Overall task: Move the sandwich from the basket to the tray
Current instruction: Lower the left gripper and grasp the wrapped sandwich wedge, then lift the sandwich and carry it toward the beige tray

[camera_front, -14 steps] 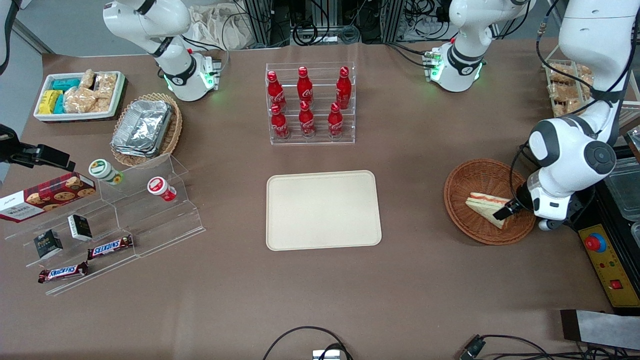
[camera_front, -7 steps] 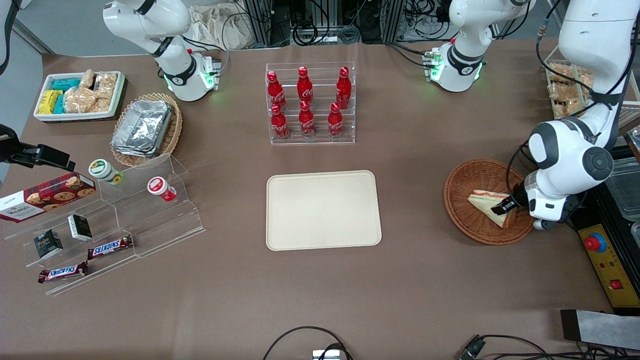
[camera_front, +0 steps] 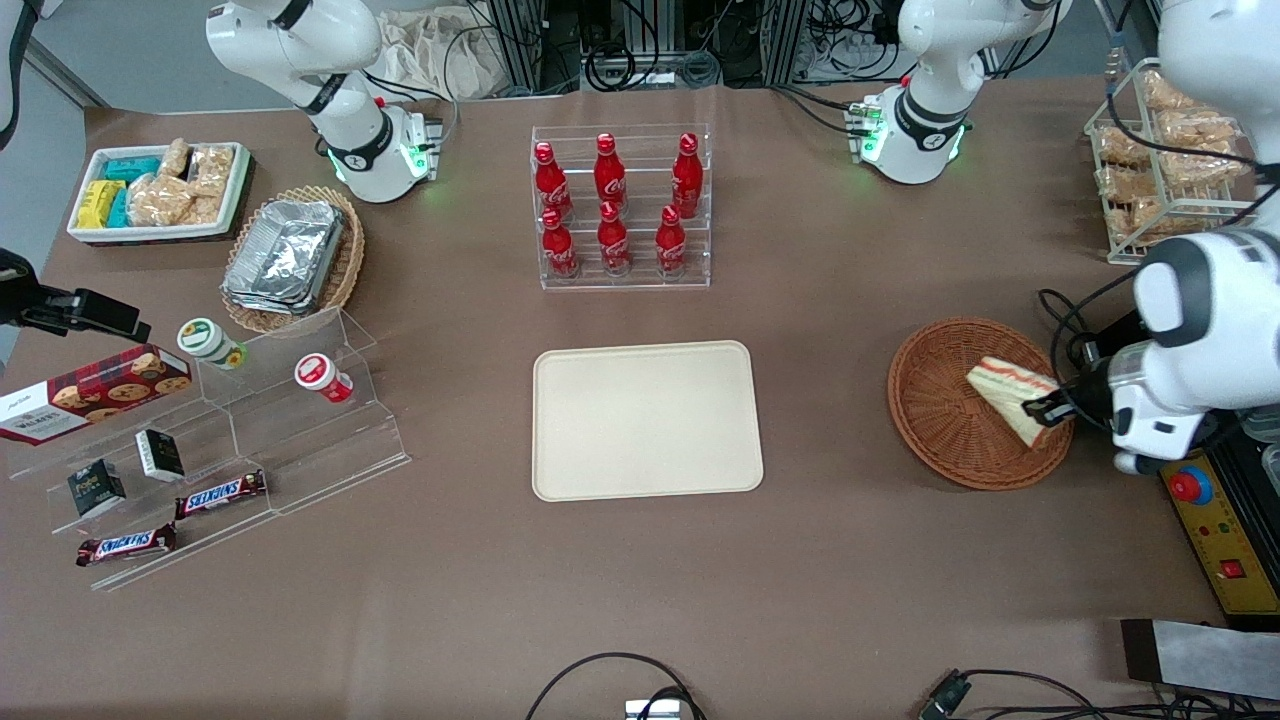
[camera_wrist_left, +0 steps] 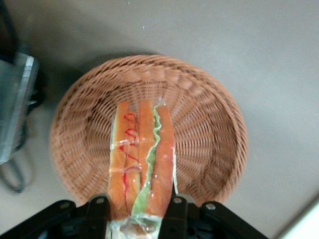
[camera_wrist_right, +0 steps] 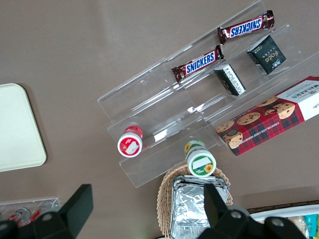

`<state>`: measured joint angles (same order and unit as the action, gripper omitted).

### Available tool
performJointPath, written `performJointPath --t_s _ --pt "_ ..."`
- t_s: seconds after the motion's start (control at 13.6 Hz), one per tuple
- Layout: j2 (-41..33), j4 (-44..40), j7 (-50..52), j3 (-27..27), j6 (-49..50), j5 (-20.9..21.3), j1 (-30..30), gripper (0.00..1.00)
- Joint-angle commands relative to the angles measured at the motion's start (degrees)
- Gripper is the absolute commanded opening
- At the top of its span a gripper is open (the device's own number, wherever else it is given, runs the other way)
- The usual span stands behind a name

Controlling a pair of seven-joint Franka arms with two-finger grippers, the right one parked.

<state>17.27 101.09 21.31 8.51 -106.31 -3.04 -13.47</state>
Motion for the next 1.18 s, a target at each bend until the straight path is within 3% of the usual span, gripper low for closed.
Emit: performJointPath --t_s 0.0,0.15,0.37,0.52,0.74,1.11 --pt "0.05 -12.19 -2.15 0.71 13.28 0.14 0.37 0.00" --pt "0.49 -19.32 -1.89 2.47 18.75 0.67 3.61 0.00" --pt "1.53 -22.42 -1.80 3.26 19.12 6.55 15.62 0.00" --pt "5.91 -26.10 -0.84 3.17 18.34 6.21 23.28 0.00" --pt "15.40 -35.06 0.22 3.87 17.98 3.85 27.87 0.00" --pt "23.24 -34.38 5.66 4.23 4.65 3.22 34.81 0.00"
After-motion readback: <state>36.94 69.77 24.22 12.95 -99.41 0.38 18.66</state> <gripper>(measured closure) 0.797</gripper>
